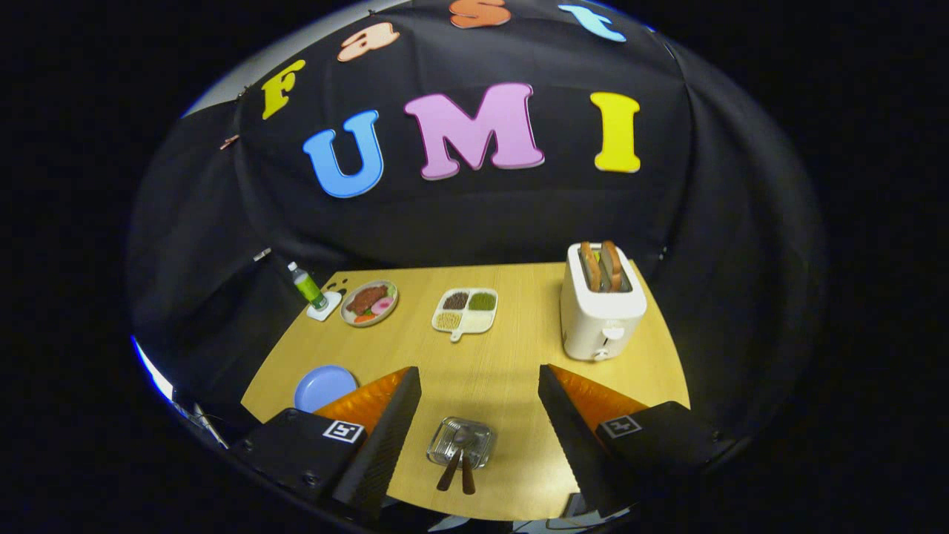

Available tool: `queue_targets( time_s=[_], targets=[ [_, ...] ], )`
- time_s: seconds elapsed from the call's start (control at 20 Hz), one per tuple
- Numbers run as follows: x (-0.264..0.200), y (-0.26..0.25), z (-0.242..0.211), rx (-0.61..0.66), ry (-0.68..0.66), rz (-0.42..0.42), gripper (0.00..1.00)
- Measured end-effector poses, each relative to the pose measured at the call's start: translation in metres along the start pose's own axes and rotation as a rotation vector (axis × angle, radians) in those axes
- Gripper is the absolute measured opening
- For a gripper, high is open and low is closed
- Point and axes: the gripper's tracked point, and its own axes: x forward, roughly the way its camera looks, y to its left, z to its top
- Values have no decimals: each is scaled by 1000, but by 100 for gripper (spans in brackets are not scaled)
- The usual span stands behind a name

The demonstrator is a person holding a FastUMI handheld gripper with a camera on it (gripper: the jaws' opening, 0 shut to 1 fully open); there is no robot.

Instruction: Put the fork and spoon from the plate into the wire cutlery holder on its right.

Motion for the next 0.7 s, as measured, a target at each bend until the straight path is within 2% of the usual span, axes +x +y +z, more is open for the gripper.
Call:
queue_targets(
  time_s=[0.25,0.4,0.7],
  targets=[
    [-35,6,55,-134,-202,29,99],
    [-51,17,70,-161,-257,81,99],
    [-66,20,78,-223,-356,113,99]
  ],
)
